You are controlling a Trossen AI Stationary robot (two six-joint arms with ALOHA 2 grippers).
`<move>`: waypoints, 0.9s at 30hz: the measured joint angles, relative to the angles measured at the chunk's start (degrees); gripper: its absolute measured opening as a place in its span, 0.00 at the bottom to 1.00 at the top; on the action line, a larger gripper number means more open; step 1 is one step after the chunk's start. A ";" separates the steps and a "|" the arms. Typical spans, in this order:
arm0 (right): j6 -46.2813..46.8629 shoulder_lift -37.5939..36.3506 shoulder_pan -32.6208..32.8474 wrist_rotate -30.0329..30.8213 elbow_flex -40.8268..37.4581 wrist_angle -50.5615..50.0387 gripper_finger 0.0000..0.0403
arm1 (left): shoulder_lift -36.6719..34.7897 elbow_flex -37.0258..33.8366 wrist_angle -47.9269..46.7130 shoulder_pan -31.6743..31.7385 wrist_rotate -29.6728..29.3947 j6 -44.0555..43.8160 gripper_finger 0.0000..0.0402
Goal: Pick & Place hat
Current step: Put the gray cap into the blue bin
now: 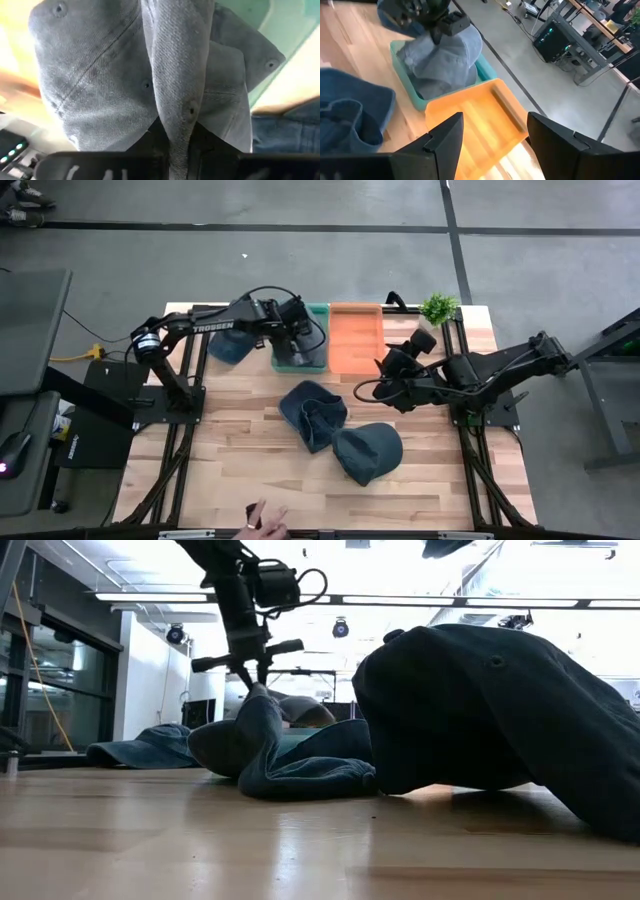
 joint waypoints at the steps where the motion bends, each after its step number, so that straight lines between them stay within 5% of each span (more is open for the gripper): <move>1: 0.08 0.00 -0.16 -0.01 0.00 -0.57 0.54 | 0.00 0.00 -0.04 0.45 0.17 0.16 0.02; 17: 1.44 0.02 -3.35 -2.58 0.00 -3.89 0.54 | 5.57 0.02 3.82 0.85 2.37 9.42 0.03; 27: 1.44 0.02 -3.38 -2.52 0.00 -4.31 0.54 | 5.60 0.00 8.44 0.18 1.77 7.48 0.07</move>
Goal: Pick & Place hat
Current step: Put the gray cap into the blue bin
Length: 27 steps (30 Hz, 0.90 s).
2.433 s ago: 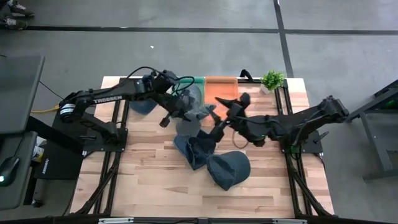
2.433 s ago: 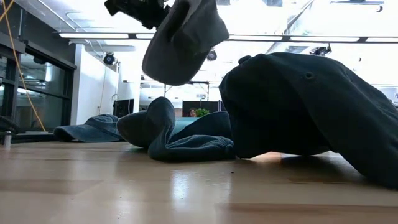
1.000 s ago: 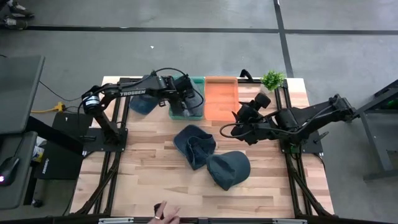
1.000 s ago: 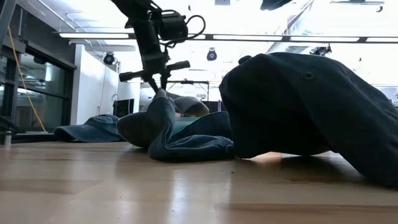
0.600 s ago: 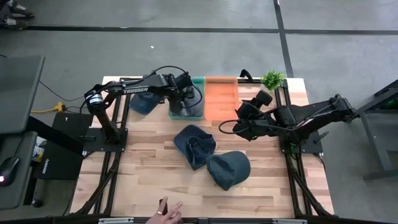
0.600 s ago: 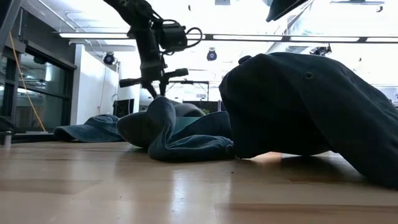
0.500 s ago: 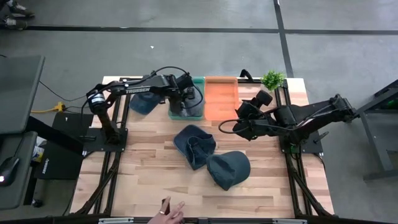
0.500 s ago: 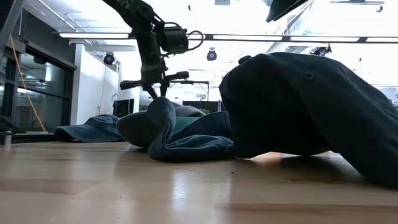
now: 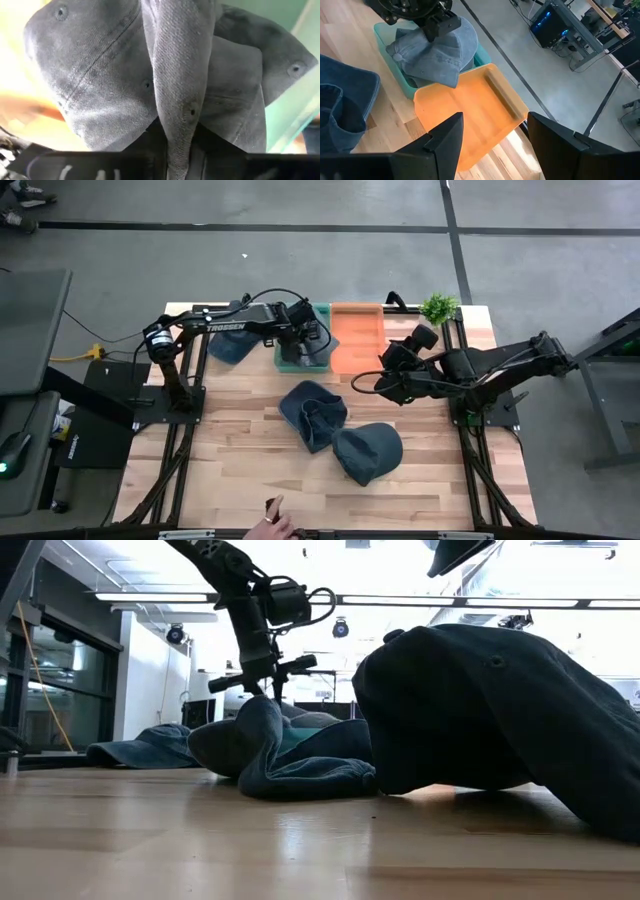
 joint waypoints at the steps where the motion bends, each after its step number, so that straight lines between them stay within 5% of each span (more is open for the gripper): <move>1: 0.00 0.00 0.00 0.04 0.00 -0.10 0.54 | 0.00 0.00 0.25 0.01 -0.12 -1.02 0.09; 13: -0.03 0.02 0.01 -0.29 0.00 -0.41 0.54 | -0.02 0.00 3.62 -1.38 -0.40 -12.31 0.19; 27: -0.04 0.02 0.02 -1.57 -0.01 -0.45 0.54 | -0.07 0.00 5.48 -2.35 -7.06 -17.85 0.57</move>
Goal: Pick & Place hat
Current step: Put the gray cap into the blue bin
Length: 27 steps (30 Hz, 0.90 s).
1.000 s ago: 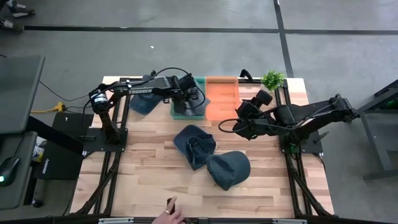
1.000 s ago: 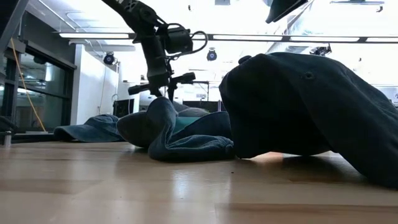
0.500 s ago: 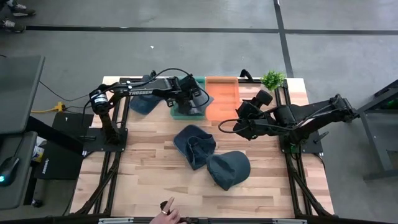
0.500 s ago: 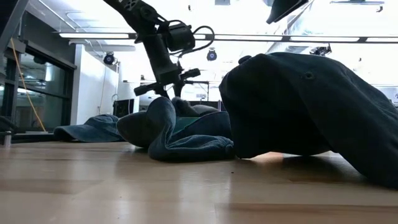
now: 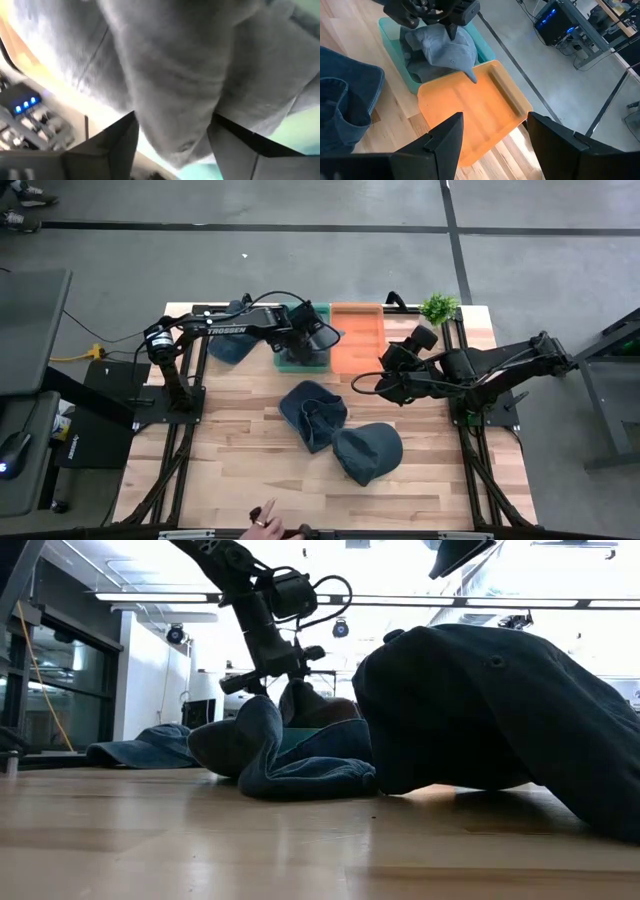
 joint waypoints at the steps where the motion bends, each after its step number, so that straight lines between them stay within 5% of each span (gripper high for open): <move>1: 0.01 0.00 0.00 0.00 0.01 0.00 0.54 | 0.00 0.00 -0.01 -0.23 -1.12 -0.53 0.59; 15: -2.94 0.00 -3.69 -8.52 -0.03 4.25 0.54 | -3.74 0.01 -1.43 -4.14 -9.59 -5.41 0.68; 21: -9.26 -0.01 -9.21 -15.95 -0.96 11.80 0.54 | -8.15 -0.13 -6.20 -5.00 -9.52 -16.75 0.68; 27: -12.68 -0.09 -14.61 -24.95 -9.53 27.79 0.54 | -14.17 -0.11 -13.36 -6.35 -3.25 -39.74 0.68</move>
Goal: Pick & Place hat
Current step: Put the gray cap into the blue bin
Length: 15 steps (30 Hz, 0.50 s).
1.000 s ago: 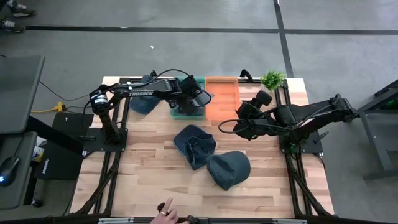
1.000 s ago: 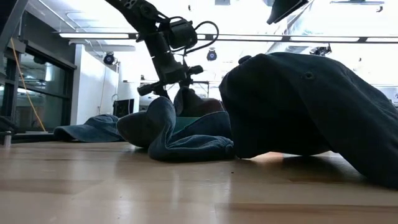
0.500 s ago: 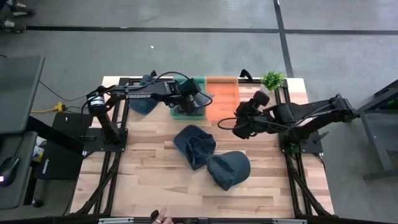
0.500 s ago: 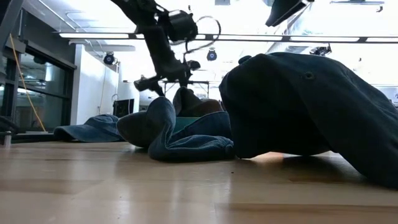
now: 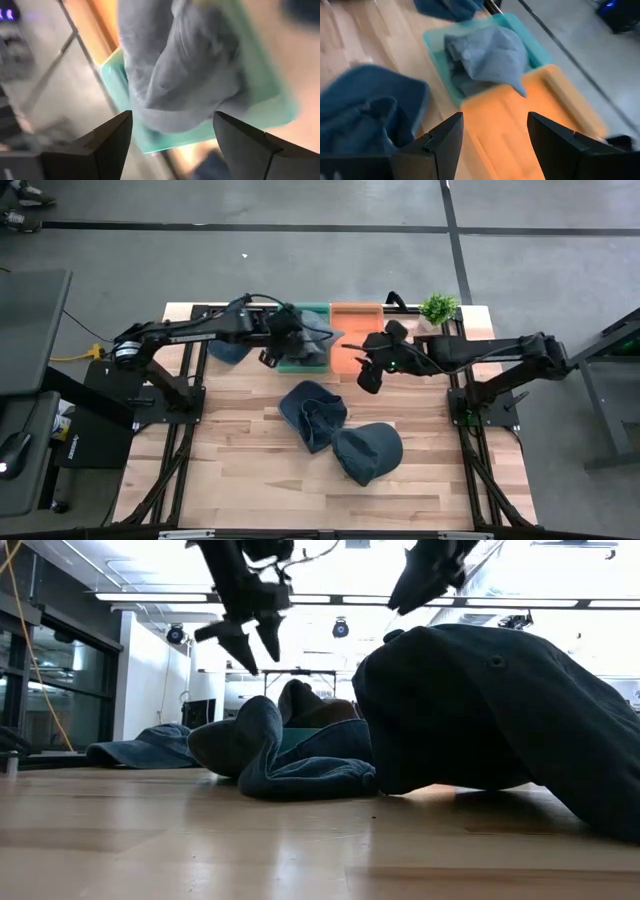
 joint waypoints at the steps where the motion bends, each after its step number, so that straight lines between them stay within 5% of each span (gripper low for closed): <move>1: 0.19 -0.06 -0.71 -1.24 -1.62 2.90 0.54 | -0.84 0.06 -0.29 -0.37 1.67 -5.30 0.68; 10: 9.53 -0.09 -6.97 -5.83 -12.89 22.65 0.51 | -4.43 -0.07 -6.15 -0.60 19.97 -50.91 0.68; 15: 13.07 -0.11 -11.51 -9.25 -19.01 31.93 0.37 | -4.90 -1.90 -2.48 -1.94 27.24 -59.71 0.68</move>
